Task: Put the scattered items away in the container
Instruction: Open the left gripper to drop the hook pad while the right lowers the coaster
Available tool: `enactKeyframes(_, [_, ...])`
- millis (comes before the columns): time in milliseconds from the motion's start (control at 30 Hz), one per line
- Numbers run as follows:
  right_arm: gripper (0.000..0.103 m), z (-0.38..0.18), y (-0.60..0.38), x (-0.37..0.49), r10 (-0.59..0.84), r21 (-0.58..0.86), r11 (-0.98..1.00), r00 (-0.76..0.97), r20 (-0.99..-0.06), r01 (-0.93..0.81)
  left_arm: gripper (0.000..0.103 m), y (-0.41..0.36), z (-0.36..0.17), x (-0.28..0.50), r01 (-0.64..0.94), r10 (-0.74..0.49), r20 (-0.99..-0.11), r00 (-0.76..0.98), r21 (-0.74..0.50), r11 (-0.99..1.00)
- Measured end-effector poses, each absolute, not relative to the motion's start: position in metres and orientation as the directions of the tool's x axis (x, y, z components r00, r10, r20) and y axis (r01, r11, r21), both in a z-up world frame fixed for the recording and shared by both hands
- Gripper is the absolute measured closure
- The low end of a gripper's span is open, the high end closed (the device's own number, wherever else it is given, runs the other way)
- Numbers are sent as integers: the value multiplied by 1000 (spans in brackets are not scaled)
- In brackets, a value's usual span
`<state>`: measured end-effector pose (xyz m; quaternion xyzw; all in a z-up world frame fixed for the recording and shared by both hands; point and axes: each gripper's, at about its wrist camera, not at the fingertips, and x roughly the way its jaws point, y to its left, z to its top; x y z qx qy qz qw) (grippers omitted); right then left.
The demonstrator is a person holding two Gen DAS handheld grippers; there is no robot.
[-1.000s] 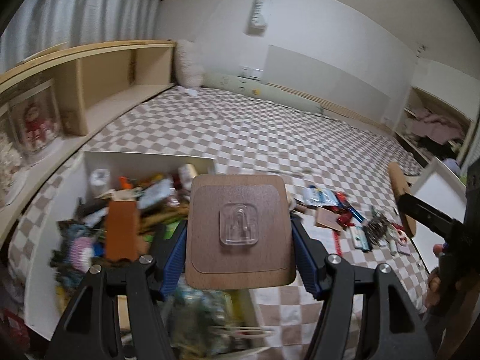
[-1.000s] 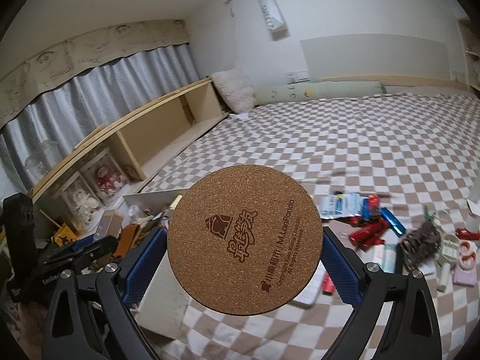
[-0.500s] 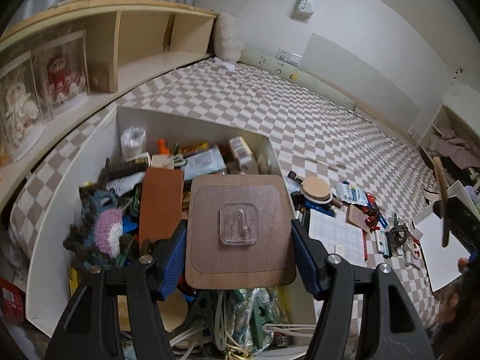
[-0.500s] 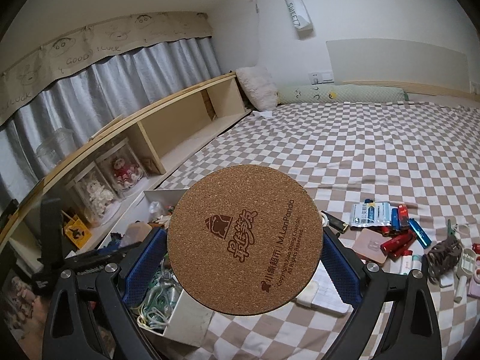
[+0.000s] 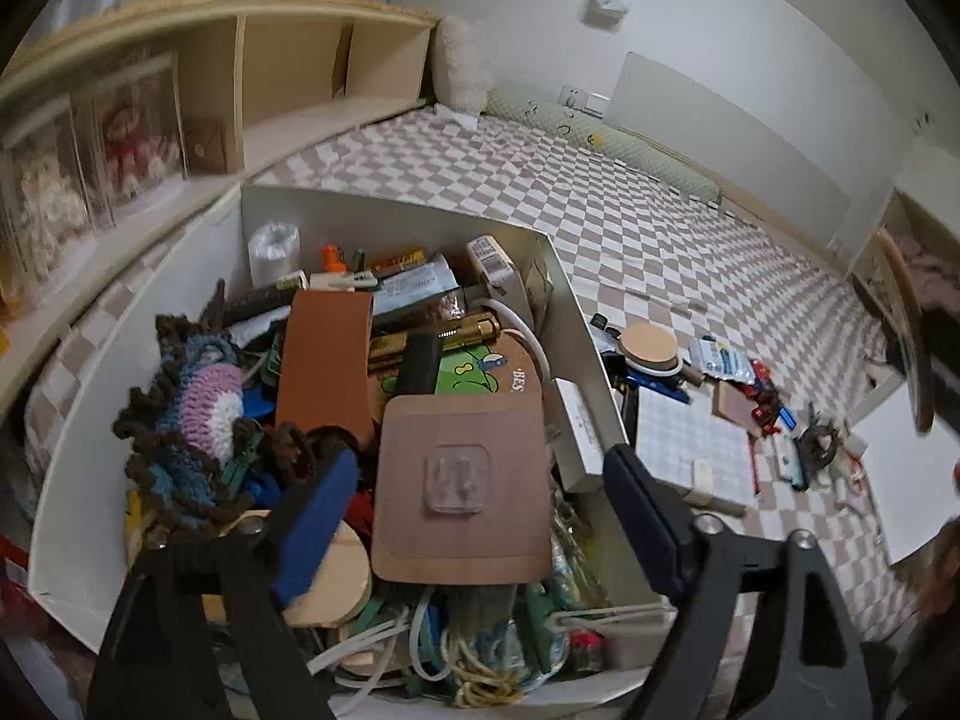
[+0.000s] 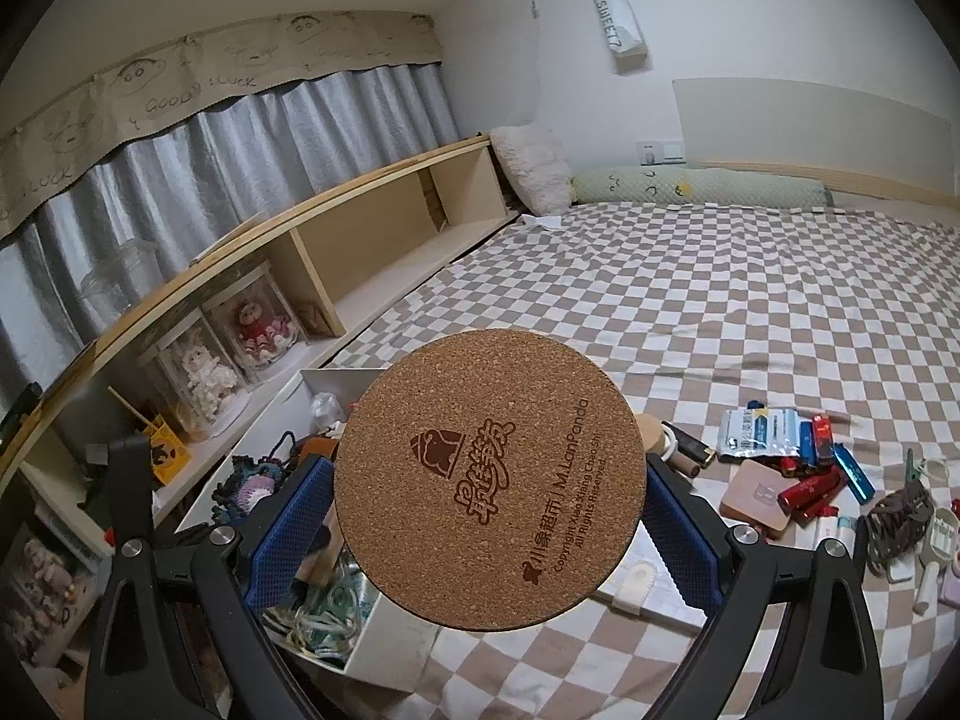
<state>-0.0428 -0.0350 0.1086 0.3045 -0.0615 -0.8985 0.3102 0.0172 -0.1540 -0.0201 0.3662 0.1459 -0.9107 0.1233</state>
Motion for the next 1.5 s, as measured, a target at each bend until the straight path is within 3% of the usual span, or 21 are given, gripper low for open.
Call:
enactKeyframes(433, [4,113,-89,-70,-683,334,-716,-513,-520,613,18,-181,-12,35,318,-80,-692,-718,-223,-922])
enactKeyframes(567, [4,107,-125,-84,-704,324,-667,-426,-569,671,18,-189,-12,41,321,-96,-696,-712,-201,-925])
enactKeyframes(800, [4,83,-182,-102,-670,290,-635,-324,-668,716,18,-207,-11,52,340,-115,-694,-711,-196,-920])
enactKeyframes(1100, [4,59,-237,-110,-599,183,-650,-350,-720,738,18,-233,-2,67,363,-130,-667,-734,-224,-904])
enactKeyframes(1500, [4,21,-282,-81,-520,73,-527,-253,-816,847,18,-244,22,79,358,-144,-591,-794,-263,-896])
